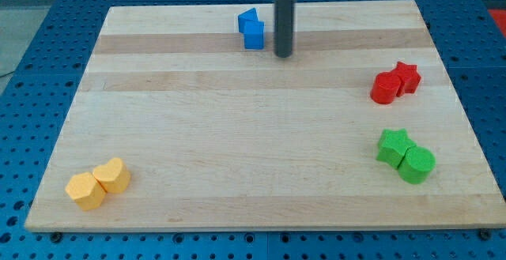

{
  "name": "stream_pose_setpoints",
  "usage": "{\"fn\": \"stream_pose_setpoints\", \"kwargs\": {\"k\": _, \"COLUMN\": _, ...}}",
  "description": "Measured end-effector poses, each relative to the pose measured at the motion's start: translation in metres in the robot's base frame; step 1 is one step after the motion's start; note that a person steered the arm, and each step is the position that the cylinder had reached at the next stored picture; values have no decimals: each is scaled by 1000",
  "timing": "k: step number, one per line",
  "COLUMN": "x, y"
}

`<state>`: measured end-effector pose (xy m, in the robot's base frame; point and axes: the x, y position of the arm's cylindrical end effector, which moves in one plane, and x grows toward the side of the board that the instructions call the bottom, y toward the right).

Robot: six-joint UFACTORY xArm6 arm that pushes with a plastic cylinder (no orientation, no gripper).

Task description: Move your arm to the center right

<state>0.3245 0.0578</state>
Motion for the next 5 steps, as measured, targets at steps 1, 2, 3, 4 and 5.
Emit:
{"fn": "stream_pose_setpoints", "kwargs": {"k": 1, "x": 0, "y": 85}}
{"fn": "stream_pose_setpoints", "kwargs": {"k": 2, "x": -3, "y": 180}}
{"fn": "stream_pose_setpoints", "kwargs": {"k": 3, "x": 32, "y": 255}}
{"fn": "stream_pose_setpoints", "kwargs": {"k": 4, "x": 91, "y": 263}}
{"fn": "stream_pose_setpoints", "kwargs": {"k": 5, "x": 93, "y": 230}}
